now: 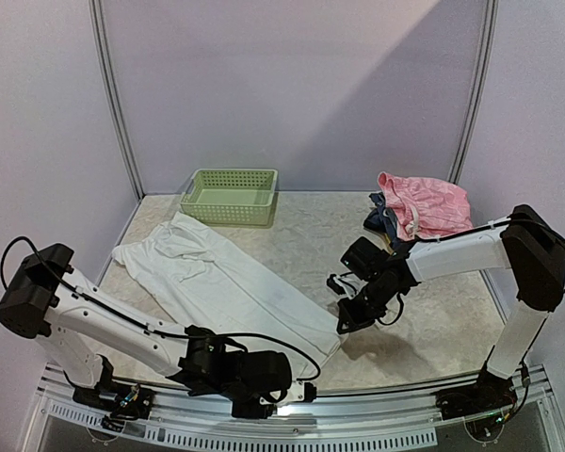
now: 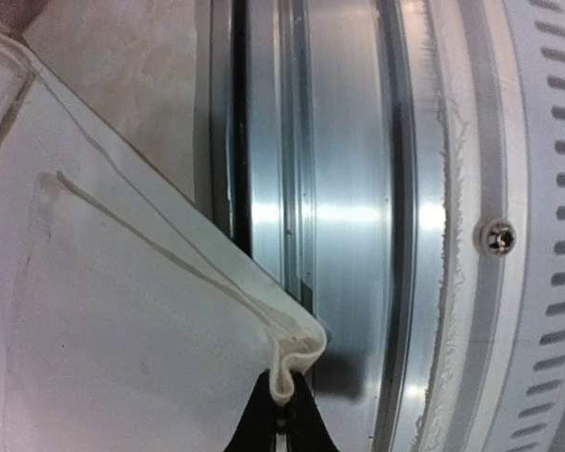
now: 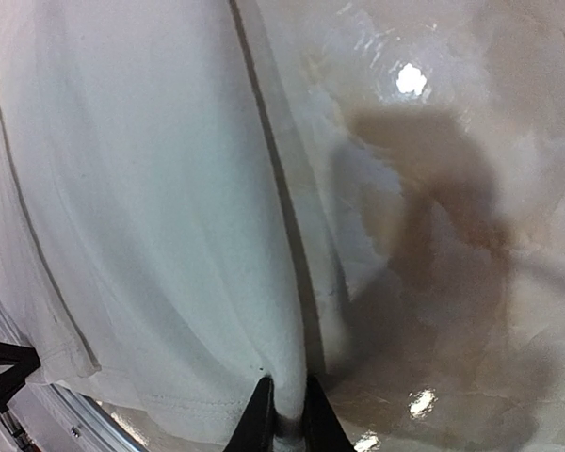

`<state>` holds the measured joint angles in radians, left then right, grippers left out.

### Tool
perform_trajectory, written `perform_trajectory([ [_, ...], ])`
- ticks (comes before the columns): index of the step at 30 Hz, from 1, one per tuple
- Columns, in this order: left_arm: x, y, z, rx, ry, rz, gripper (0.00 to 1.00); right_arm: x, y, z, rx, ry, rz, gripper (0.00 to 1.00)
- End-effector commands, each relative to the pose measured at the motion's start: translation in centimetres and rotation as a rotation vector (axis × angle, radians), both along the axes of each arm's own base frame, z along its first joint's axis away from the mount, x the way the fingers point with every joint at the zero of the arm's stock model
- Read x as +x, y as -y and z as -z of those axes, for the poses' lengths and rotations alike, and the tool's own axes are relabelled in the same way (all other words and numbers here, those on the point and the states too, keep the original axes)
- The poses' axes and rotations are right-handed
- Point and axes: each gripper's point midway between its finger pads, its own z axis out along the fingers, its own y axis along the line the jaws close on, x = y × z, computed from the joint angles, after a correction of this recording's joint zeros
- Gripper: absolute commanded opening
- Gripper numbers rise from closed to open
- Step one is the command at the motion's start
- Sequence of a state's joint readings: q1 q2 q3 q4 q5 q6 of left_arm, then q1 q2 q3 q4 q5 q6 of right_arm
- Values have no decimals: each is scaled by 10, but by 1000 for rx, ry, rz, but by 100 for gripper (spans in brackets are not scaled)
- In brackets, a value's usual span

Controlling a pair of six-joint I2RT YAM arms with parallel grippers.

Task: Fold and stack the mixed laundry pile
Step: Pick up the rectangle-folded T-shirt from the center of the board.

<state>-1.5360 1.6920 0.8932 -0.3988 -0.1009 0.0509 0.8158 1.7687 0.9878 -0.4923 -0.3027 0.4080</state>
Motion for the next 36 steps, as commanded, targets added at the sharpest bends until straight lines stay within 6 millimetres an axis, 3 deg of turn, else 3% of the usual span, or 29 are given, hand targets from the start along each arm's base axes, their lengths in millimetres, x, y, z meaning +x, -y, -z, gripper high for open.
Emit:
perform_trajectory([
  [1, -6, 6, 0, -12, -3, 19, 0, 0, 8, 9, -27, -12, 3, 10],
  [10, -1, 17, -34, -139, 18, -18, 0, 8, 7, -13, -26, 24, 20, 8],
  [18, -8, 32, -61, -223, 32, 3, 0, 15, 22, -40, -78, 83, 41, 8],
  [24, -11, 34, -75, -269, 30, 16, 0, 23, 36, -49, -97, 100, 81, 7],
  [36, 2, 34, -94, -348, 81, -52, 0, 40, 25, -67, -99, 131, 76, 5],
])
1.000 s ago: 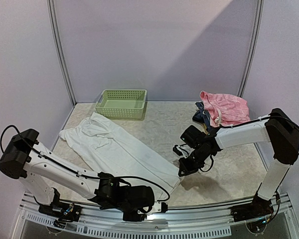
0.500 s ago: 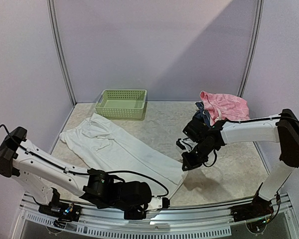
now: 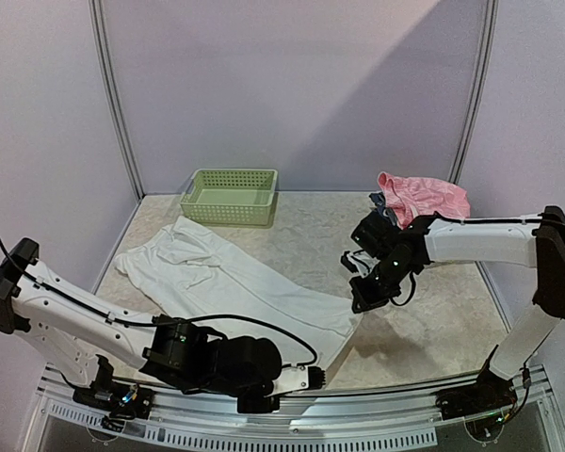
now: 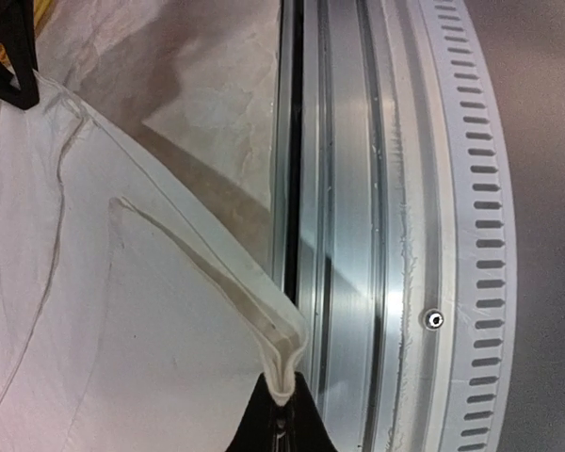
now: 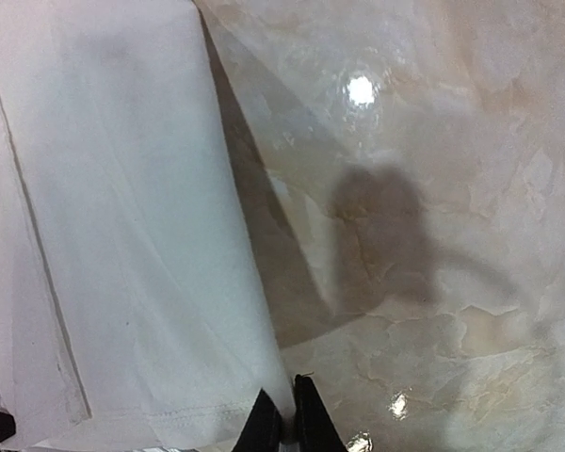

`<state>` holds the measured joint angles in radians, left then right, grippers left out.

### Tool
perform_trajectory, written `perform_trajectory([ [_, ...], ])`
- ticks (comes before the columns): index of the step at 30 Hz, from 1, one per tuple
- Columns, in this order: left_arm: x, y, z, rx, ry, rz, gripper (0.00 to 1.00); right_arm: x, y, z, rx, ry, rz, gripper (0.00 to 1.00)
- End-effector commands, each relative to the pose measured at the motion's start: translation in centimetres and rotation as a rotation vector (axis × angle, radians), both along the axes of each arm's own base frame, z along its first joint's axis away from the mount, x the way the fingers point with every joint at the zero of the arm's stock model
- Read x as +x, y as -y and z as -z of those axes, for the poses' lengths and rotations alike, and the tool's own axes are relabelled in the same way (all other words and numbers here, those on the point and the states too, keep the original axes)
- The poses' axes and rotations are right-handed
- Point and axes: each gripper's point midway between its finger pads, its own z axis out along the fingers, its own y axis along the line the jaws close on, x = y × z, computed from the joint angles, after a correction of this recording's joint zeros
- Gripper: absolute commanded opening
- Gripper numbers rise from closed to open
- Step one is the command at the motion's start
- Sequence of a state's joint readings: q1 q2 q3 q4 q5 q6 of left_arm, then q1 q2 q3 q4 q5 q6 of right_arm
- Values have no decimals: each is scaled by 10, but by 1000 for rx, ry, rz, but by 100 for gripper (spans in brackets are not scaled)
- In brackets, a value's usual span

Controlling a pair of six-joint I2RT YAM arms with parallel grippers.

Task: Fold and stack the mixed laundry pile
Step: Pick up the rectangle-folded T-shirt from the center of the board.

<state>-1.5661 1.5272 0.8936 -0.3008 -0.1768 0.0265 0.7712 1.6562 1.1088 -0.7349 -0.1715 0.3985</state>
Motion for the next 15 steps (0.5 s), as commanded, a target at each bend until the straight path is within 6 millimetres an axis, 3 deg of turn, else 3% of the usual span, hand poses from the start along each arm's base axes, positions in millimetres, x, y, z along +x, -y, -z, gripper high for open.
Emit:
perform_trajectory([
  [1, 3, 1, -26, -90, 33, -37, 0, 19, -6, -17, -9, 46, -3, 5],
  [11, 42, -35, -48, -155, 129, -225, 0, 51, -38, -43, 23, 80, -21, 3],
  [15, 60, -58, -60, -186, 180, -316, 0, 65, -55, -55, 56, 89, -30, 1],
])
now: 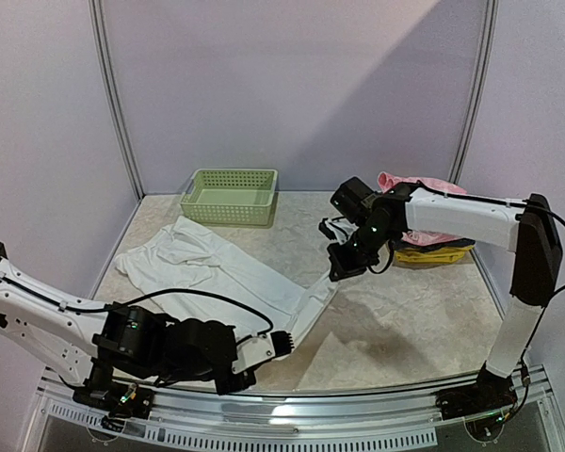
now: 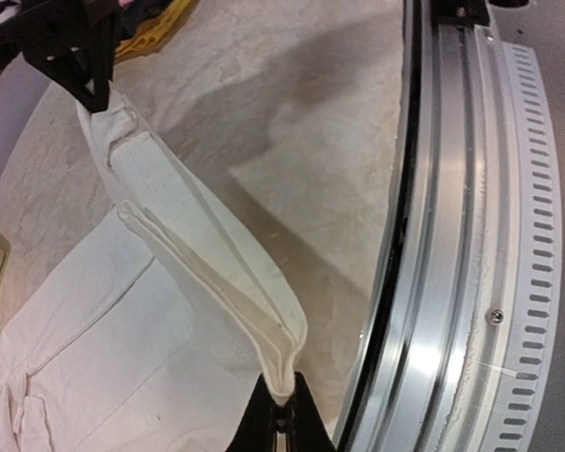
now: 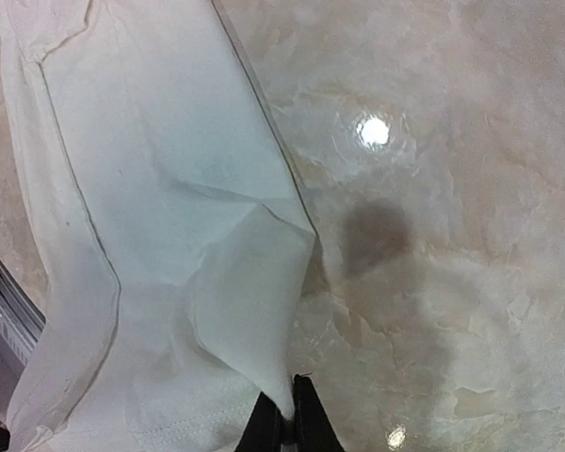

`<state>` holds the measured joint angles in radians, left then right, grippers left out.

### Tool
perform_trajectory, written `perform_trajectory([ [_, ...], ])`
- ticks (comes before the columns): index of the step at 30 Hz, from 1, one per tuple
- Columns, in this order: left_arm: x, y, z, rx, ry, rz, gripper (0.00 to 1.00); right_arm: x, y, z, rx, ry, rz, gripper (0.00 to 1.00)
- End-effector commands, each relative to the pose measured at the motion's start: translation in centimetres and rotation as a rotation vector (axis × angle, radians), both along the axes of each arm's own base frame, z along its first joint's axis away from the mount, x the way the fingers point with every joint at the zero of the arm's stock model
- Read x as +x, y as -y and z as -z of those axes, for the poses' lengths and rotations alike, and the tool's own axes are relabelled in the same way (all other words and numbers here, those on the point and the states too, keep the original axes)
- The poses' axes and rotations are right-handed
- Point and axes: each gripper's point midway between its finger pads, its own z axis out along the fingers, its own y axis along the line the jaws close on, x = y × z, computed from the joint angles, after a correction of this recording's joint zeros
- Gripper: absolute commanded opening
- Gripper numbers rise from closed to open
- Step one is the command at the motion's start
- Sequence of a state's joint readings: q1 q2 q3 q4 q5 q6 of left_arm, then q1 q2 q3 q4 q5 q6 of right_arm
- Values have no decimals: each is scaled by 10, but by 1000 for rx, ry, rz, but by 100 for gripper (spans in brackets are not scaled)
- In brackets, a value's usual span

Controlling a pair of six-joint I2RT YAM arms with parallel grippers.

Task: Fold and stack the mixed laundry pile
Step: Pick up the rectangle-folded T-shirt from the center of the board, then fold the rectangle-folded T-shirt at the center of the board.

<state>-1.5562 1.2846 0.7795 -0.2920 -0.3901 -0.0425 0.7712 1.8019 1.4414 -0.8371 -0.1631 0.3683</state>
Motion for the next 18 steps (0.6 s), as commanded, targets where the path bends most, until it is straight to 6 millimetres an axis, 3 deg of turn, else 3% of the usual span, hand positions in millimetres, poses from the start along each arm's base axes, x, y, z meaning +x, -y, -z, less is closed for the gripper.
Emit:
perform_trajectory([
  [1, 26, -29, -15, -42, 66, -147, 0, 19, -14, -13, 18, 17, -6, 1],
  [11, 66, -84, -32, -88, 114, -385, 0, 66, -72, -43, 124, 68, -45, 0],
  [18, 93, -124, -35, -90, 126, -564, 0, 94, -112, -43, 202, 84, -84, 0],
])
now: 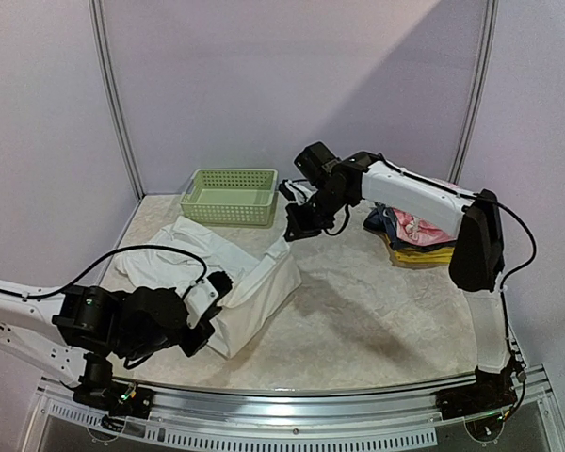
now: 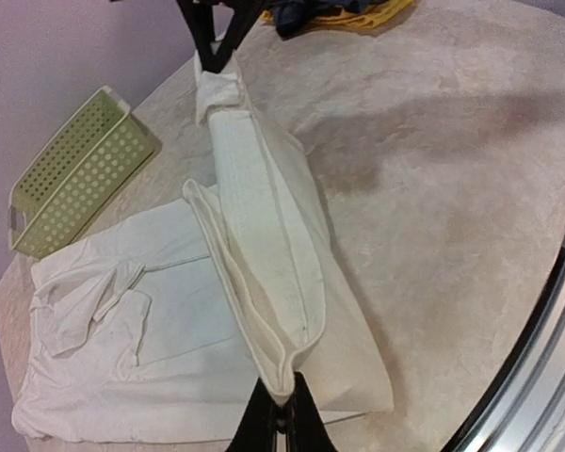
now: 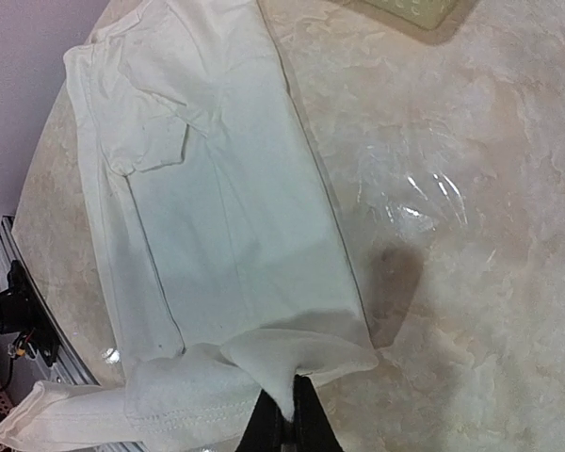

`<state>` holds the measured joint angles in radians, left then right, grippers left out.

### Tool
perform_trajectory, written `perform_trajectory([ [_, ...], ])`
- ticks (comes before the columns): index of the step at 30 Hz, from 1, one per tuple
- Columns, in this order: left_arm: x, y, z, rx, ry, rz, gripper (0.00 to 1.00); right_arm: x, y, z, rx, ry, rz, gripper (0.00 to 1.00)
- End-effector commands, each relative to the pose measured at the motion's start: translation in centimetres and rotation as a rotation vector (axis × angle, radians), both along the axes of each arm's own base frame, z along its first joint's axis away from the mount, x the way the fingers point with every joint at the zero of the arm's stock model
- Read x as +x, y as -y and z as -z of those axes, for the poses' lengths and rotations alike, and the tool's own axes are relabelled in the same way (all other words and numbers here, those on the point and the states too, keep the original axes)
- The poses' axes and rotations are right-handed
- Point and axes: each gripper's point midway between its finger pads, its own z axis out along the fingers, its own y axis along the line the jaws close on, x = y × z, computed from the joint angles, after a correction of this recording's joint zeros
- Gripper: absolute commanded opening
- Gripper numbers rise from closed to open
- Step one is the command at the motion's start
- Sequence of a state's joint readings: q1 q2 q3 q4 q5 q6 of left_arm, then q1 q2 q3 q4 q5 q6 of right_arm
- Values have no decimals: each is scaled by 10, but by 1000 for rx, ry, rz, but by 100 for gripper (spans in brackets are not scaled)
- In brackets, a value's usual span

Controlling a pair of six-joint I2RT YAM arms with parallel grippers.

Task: Fold and stack the mixed laundry pile
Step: Fold the rectangle-folded T-shirt at the center of the board.

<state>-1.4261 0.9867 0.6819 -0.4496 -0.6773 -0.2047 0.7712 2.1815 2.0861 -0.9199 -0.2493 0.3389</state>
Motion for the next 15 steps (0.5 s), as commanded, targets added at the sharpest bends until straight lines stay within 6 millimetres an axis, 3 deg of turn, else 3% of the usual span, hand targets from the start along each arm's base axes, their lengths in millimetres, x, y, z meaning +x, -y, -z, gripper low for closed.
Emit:
perform_trajectory([
  [1, 21, -39, 5, 17, 5, -162, 0, 16, -17, 11, 29, -9, -24, 0],
  [9, 46, -81, -1, -40, 15, -352, 0, 37, -54, 25, 133, -10, -40, 0],
  [15, 58, -98, 0, -37, 19, -452, 0, 53, -76, 27, 226, 31, -39, 0],
])
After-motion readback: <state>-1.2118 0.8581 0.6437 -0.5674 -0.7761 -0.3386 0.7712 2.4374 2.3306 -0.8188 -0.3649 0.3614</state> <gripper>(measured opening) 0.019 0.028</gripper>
